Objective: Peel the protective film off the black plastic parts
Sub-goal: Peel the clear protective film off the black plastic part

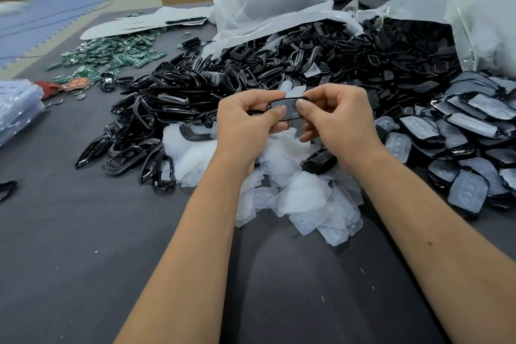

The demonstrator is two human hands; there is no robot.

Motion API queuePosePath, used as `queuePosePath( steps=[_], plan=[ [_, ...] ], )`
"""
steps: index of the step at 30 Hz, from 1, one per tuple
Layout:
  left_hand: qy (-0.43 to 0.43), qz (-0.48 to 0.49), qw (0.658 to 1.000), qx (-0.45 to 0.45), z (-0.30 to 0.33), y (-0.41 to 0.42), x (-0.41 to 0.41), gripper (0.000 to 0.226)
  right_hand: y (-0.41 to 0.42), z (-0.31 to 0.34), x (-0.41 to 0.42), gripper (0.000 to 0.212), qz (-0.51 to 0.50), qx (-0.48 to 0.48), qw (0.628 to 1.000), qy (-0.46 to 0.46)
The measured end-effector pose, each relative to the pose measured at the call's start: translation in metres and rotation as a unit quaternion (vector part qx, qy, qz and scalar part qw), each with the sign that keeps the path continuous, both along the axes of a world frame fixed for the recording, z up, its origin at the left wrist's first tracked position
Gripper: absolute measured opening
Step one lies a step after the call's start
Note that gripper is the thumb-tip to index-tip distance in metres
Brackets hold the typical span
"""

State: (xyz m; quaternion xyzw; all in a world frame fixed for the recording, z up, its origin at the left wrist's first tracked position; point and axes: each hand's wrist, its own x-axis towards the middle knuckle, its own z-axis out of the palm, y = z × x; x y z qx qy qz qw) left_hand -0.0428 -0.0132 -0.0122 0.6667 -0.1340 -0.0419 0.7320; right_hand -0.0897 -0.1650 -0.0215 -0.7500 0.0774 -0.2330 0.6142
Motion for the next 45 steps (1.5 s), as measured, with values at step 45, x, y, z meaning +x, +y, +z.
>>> queuePosePath(
  steps=[45],
  plan=[
    [0.145,-0.010,0.976,-0.164,0.005,-0.005,0.005,0.014,-0.004,-0.001,-0.001,0.026,0.142,0.235,0.961,-0.009]
  ],
)
